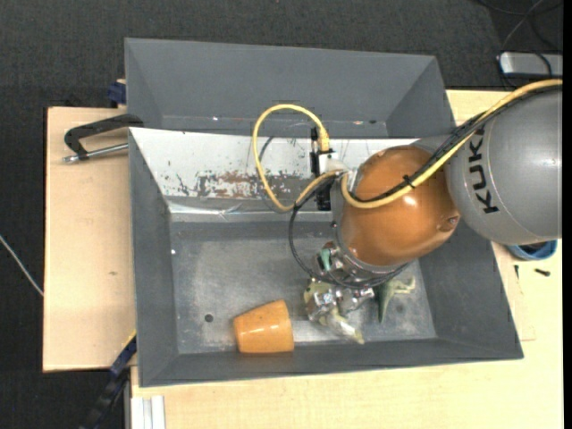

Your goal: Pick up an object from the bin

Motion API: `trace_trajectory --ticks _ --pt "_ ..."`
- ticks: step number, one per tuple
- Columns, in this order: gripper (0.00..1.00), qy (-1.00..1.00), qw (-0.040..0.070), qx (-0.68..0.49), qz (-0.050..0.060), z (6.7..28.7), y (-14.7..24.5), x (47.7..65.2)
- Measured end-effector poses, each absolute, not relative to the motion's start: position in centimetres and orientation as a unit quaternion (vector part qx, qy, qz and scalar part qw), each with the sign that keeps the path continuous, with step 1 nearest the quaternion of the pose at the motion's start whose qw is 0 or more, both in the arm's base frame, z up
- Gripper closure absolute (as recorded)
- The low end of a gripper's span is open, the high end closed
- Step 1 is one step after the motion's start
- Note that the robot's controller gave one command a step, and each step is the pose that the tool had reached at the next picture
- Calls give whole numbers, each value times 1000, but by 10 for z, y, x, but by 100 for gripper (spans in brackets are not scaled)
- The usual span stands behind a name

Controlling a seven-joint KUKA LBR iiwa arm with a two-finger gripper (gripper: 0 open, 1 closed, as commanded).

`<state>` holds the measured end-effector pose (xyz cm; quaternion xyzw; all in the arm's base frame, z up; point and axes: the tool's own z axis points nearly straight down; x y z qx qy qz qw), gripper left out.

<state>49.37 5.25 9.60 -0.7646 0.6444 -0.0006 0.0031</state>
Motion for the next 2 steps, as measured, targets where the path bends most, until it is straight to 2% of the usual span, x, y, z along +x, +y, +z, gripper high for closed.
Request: trace_trajectory --ticks 1,2 --pt "100 645 4 -764 -1 125 54 495" --pt "100 647 5 -763 -3 204 56 498"
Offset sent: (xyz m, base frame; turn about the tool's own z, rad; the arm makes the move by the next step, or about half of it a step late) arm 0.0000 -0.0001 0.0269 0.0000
